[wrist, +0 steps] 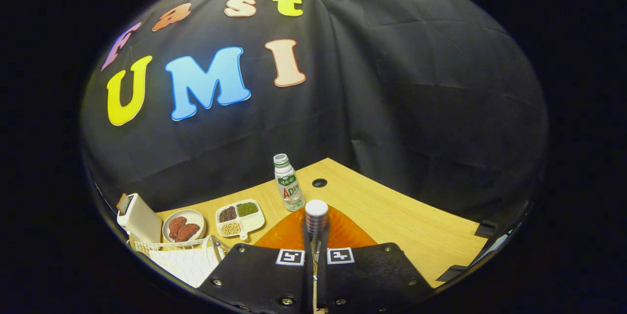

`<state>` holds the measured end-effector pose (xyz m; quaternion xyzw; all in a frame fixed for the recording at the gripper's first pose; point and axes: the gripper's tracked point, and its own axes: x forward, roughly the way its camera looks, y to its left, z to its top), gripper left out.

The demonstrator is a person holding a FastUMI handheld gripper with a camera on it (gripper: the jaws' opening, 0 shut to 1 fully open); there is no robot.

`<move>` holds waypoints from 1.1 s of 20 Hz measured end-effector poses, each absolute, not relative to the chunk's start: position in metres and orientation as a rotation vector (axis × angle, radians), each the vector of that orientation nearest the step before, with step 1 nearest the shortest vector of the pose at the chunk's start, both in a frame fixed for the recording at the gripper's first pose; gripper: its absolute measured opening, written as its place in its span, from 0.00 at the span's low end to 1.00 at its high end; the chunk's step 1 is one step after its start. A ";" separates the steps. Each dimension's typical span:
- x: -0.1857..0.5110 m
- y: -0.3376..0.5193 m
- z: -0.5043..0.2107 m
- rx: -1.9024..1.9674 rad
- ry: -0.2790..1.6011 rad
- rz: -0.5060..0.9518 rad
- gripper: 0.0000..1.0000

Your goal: Take the plate from the dish rack, then take the spoon from the basket and place it into the plate.

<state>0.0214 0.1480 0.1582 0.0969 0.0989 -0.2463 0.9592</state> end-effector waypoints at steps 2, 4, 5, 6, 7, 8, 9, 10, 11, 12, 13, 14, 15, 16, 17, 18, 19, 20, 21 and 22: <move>0.015 0.161 0.174 0.177 0.182 -0.486 0.02; 0.007 0.176 0.186 0.152 0.171 -0.472 0.03; 0.004 0.183 0.189 0.140 0.172 -0.466 0.02; 0.000 0.193 0.191 0.128 0.176 -0.460 0.02; -0.003 0.203 0.191 0.114 0.180 -0.453 0.02; -0.007 0.213 0.191 0.098 0.187 -0.445 0.02; -0.013 0.225 0.191 0.080 0.193 -0.433 0.02; -0.018 0.237 0.192 0.061 0.195 -0.418 0.02; -0.023 0.251 0.192 0.043 0.197 -0.397 0.02; -0.026 0.263 0.192 0.030 0.200 -0.377 0.02; -0.028 0.275 0.188 0.017 0.205 -0.353 0.02; -0.032 0.290 0.186 0.007 0.209 -0.326 0.02; -0.035 0.304 0.182 -0.001 0.215 -0.301 0.02; -0.039 0.316 0.178 -0.008 0.220 -0.279 0.02; -0.044 0.328 0.172 -0.018 0.228 -0.258 0.02; -0.048 0.339 0.167 -0.029 0.235 -0.236 0.02; -0.052 0.352 0.162 -0.041 0.240 -0.208 0.02; -0.057 0.364 0.157 -0.050 0.246 -0.179 0.02; -0.061 0.376 0.151 -0.058 0.253 -0.149 0.02; -0.066 0.387 0.143 -0.064 0.260 -0.117 0.02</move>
